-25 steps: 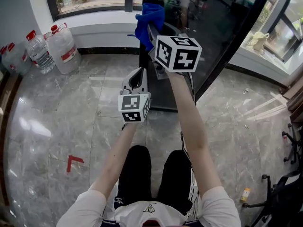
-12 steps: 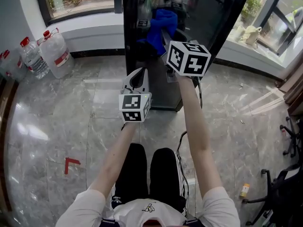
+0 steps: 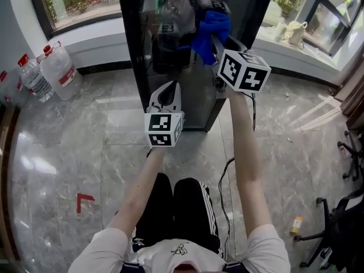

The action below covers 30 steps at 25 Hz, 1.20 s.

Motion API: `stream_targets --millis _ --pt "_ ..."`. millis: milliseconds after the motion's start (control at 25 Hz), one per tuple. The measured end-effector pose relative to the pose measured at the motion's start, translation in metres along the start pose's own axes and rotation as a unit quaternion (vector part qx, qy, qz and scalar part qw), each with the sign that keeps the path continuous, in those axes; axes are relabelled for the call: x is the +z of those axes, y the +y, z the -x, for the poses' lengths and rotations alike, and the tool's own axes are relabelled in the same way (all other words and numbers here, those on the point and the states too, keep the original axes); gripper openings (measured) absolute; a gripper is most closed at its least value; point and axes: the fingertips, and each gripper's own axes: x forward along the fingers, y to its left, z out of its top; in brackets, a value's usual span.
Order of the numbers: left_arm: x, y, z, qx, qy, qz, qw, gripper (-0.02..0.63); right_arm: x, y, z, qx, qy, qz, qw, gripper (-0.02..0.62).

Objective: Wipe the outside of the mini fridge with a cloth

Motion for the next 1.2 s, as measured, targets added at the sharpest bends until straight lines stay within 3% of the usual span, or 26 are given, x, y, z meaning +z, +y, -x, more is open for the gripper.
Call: stream_targets --millis 240,440,600,840,1000,1080,1200 --pt "-0.010 -0.016 -0.008 -0.007 0.008 -0.001 0.9999 0.003 -0.004 -0.030 0.013 -0.025 -0.007 0.025 0.999 0.081" --pt "-0.010 -0.032 -0.014 -0.017 0.010 -0.005 0.9998 0.003 -0.008 -0.073 0.032 -0.067 -0.007 0.009 0.998 0.081" --pt "-0.006 -0.043 -0.019 -0.021 0.010 -0.003 0.9997 0.003 -0.007 -0.090 0.041 -0.078 0.003 0.033 0.996 0.081" --pt "0.003 -0.059 -0.018 -0.027 0.000 -0.009 0.9996 0.003 -0.008 -0.111 0.056 -0.103 -0.002 0.017 0.995 0.080" --pt "0.002 -0.045 -0.011 -0.017 0.002 -0.005 0.9998 0.003 -0.011 -0.123 0.062 -0.126 -0.002 0.007 0.992 0.081" --pt "0.001 -0.035 -0.007 -0.008 0.003 -0.005 1.0000 0.003 -0.011 -0.113 0.064 -0.120 -0.005 0.003 0.993 0.081" --pt "-0.004 -0.025 0.002 0.001 0.009 -0.010 0.9999 0.003 -0.017 -0.065 0.066 -0.066 -0.015 0.000 0.998 0.081"
